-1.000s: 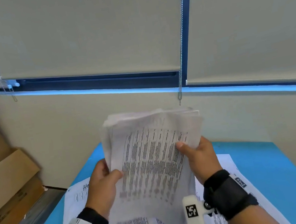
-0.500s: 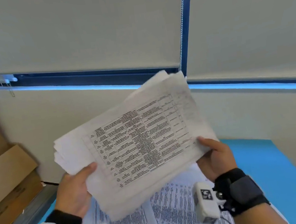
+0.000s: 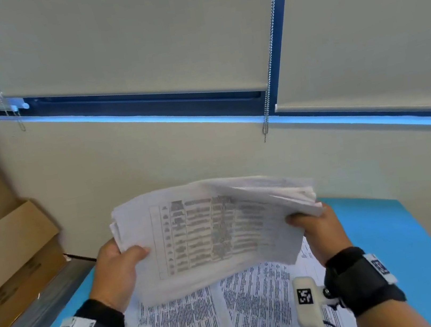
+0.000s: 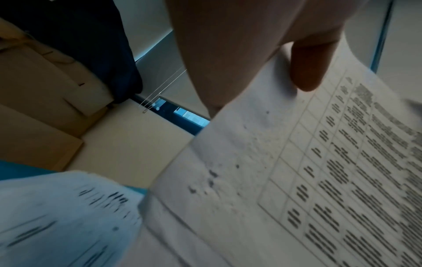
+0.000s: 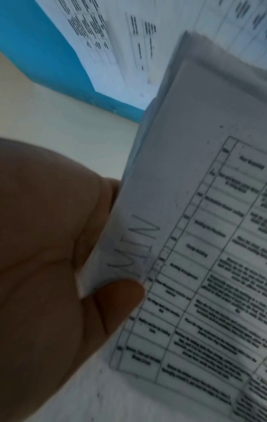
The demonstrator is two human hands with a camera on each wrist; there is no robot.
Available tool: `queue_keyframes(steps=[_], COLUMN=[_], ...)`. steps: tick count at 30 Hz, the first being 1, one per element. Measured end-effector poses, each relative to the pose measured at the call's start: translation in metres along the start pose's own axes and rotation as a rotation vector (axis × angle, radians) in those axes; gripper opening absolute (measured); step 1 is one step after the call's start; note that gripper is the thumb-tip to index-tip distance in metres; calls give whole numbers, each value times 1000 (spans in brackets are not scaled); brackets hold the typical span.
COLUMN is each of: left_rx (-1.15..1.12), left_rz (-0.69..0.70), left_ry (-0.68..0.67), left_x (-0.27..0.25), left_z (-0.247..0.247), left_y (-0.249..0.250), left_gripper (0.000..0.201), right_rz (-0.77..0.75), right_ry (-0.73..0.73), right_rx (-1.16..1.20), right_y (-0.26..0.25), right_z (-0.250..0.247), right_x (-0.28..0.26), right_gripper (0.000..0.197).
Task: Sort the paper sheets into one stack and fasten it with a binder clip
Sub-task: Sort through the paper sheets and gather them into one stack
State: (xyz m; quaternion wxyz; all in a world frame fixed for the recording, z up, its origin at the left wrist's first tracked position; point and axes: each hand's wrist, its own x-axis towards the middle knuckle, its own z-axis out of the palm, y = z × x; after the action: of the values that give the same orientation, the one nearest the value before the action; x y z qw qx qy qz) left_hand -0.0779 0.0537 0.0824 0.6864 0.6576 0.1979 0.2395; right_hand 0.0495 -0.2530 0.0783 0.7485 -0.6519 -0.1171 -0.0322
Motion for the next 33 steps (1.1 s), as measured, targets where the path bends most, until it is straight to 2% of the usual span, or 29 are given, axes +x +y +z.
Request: queue_keyframes(steps=[4, 5, 7, 9, 11, 13, 16, 17, 19, 21, 24, 27, 29, 30, 31, 32, 33], left_rx=[40, 48, 62, 59, 60, 59, 81, 81, 75, 68, 210, 620, 842, 942, 1018, 1062, 1069], left_rz=[-118, -136, -149, -149, -144, -141, -139, -134, -131, -112, 61, 373, 551, 596, 607, 589, 554], left_ry=[-66, -79, -78, -67, -71, -69, -32, -29, -38, -18, 23, 10, -113, -203, -293, -380, -425], left_x=[-4, -5, -5, -4, -3, -1, 1, 1, 3, 9, 20, 12, -1, -6, -8, -7, -6], left_z=[-2, -2, -3, -2, -2, -2, -2, -2, -2, -5, -13, -6, 13, 23, 31, 37, 41], left_y=[-31, -36, -39, -38, -35, -34, -37, -38, -37, -34, -15, 25, 52, 62, 65, 64, 61], left_gripper=[36, 35, 34, 33, 32, 31, 27, 26, 27, 31, 48, 83, 95, 97, 92, 78, 51], right_rz=[-2, -32, -136, -252, -307, -272, -125, -86, -75, -135, -272, -444, -533, -579, -623, -664, -700], right_ry=[75, 84, 75, 22, -54, -88, -29, -1, 24, 2, -59, -153, -224, -258, -287, -306, -311], right_rx=[-47, -101, -332, -592, -775, -855, -676, -619, -617, -653, -689, -778, -821, -840, -856, -866, -863], right_y=[13, 15, 16, 16, 13, 13, 19, 21, 20, 9, -25, -59, -78, -86, -92, -97, -100], right_z=[1, 2, 4, 4, 4, 4, -1, -2, -3, -2, 4, 15, 25, 31, 37, 44, 50], right_x=[-6, -8, -11, -12, -9, -6, -5, -4, -3, -4, -9, -13, -16, -19, -21, -23, -25], right_gripper=[34, 42, 64, 74, 68, 59, 55, 45, 23, 22, 31, 39, 35, 33, 31, 30, 28])
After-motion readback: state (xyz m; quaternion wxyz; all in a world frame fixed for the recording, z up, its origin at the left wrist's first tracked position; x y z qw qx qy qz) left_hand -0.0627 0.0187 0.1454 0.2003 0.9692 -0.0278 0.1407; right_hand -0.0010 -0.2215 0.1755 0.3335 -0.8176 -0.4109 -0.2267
